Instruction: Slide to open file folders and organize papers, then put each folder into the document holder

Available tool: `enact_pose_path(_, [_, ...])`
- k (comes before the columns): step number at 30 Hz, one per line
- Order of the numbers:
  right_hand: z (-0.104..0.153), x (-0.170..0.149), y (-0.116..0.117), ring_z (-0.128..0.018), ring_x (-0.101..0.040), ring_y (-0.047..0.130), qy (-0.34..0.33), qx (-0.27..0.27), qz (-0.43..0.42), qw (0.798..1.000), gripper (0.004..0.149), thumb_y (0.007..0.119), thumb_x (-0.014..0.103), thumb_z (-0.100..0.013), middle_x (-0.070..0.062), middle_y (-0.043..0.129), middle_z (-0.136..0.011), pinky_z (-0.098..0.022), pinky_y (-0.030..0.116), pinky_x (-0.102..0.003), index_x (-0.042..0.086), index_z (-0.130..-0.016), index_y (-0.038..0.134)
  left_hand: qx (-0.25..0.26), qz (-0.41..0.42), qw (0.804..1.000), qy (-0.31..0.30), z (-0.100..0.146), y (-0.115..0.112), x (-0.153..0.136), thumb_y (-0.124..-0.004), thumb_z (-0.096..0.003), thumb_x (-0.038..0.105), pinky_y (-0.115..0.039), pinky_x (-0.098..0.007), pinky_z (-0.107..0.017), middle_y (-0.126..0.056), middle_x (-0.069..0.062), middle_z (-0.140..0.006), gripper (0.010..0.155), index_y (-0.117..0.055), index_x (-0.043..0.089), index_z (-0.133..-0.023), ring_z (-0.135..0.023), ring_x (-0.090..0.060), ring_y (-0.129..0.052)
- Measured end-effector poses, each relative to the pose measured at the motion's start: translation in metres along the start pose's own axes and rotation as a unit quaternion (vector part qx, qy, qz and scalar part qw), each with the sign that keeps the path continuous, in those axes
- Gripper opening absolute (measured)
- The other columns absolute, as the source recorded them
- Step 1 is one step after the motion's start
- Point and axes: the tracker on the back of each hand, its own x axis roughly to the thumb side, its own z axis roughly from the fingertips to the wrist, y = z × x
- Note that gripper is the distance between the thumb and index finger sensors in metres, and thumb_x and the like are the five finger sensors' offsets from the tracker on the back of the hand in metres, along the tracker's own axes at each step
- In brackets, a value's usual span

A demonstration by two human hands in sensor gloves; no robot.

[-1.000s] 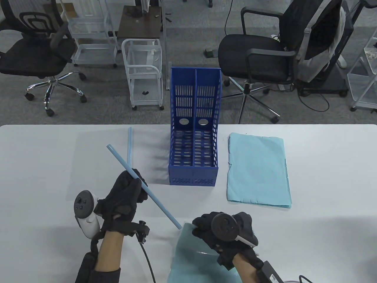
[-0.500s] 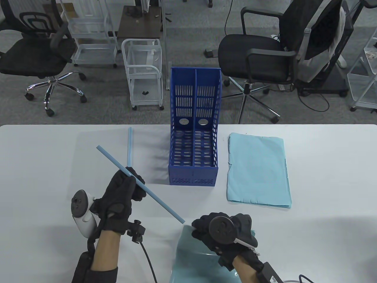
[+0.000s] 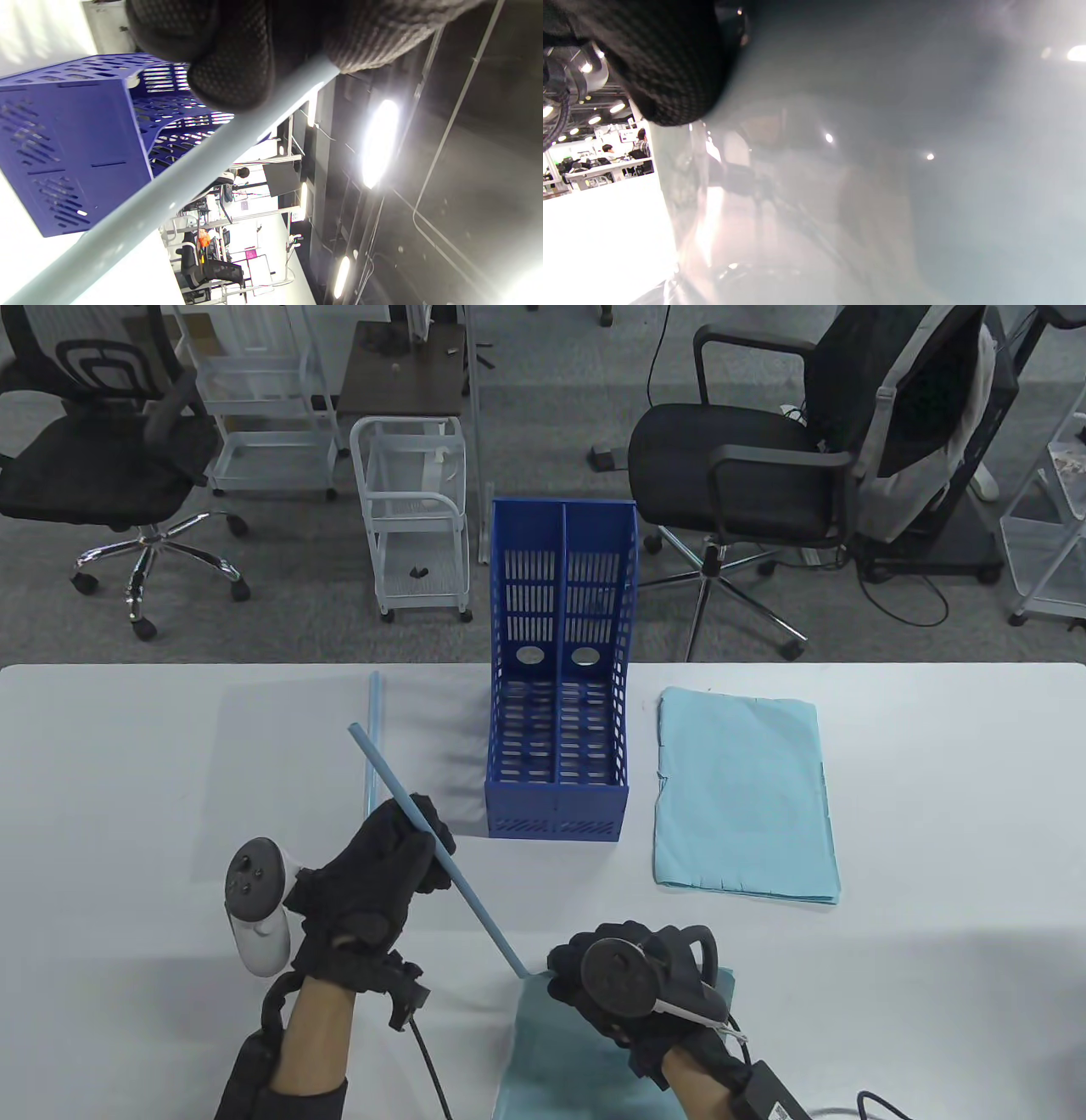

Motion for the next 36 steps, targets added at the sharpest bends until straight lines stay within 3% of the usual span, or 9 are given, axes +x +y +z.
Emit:
enact_pose_path(6, [0.002,0.002,-0.004,-0.039,-0.019,0.099,-0.002,-0.012,-0.004,1.000,0.039,0.087,0.048,-0.034,0.004,0.103,-0.051,-0.045,0.087,-0.043,0.030,-0.068,0.095,-0.026,-0.063,0.997,-0.037,0.002,-0.015,0.017,-0.085,-0.0463,0.042,-0.089,-0.042,-0.042,-0.096,0.005,-0.084,0.050,-0.082,0.031,-0.095,-0.050,-0.024,-0.105])
enact_pose_path(9, [0.003,0.006,-0.004,-0.039,-0.019,0.099,-0.007,-0.012,0.008,1.000,0.039,0.087,0.048,-0.033,0.004,0.103,-0.051,-0.045,0.087,-0.043,0.030,-0.068,0.095,-0.063,-0.115,0.991,-0.037,-0.001,-0.032,0.018,-0.085,-0.0458,0.043,-0.089,-0.042,-0.043,-0.097,0.005,-0.083,0.050,-0.083,0.032,-0.094,-0.050,-0.024,-0.106])
enact_pose_path(14, [0.004,0.012,-0.004,-0.038,-0.018,0.099,-0.017,-0.014,0.003,1.000,0.039,0.087,0.048,-0.034,0.003,0.103,-0.050,-0.044,0.088,-0.043,0.030,-0.068,0.095,-0.107,-0.228,0.968,-0.012,-0.004,-0.071,0.011,-0.085,-0.0440,0.045,-0.091,-0.040,-0.043,-0.100,0.009,-0.081,0.050,-0.085,0.035,-0.092,-0.050,-0.022,-0.108])
enact_pose_path(17, [0.005,0.005,-0.006,-0.036,-0.018,0.099,-0.003,-0.021,-0.017,1.000,0.039,0.087,0.048,-0.033,0.003,0.104,-0.049,-0.042,0.089,-0.042,0.030,-0.067,0.096,-0.133,-0.256,0.957,0.022,-0.007,-0.082,-0.003,-0.085,-0.0434,0.046,-0.092,-0.038,-0.041,-0.101,0.009,-0.080,0.050,-0.086,0.035,-0.092,-0.048,-0.020,-0.109])
enact_pose_path(25, [0.003,-0.007,-0.004,-0.034,-0.018,0.099,0.018,-0.012,-0.067,0.998,0.039,0.088,0.048,-0.034,0.002,0.104,-0.047,-0.041,0.089,-0.041,0.028,-0.066,0.096,-0.131,-0.216,0.967,0.039,-0.006,-0.076,-0.007,-0.085,-0.0437,0.045,-0.092,-0.039,-0.039,-0.101,0.007,-0.079,0.050,-0.086,0.033,-0.092,-0.046,-0.021,-0.109])
enact_pose_path(36, [0.007,-0.026,-0.012,-0.029,-0.016,0.100,0.058,-0.053,-0.123,0.989,0.039,0.088,0.049,-0.034,0.003,0.105,-0.043,-0.036,0.091,-0.039,0.027,-0.064,0.098,-0.161,-0.269,0.944,0.108,-0.005,-0.092,-0.020,-0.086,-0.0425,0.046,-0.095,-0.036,-0.035,-0.102,0.005,-0.075,0.050,-0.088,0.030,-0.090,-0.040,-0.018,-0.111])
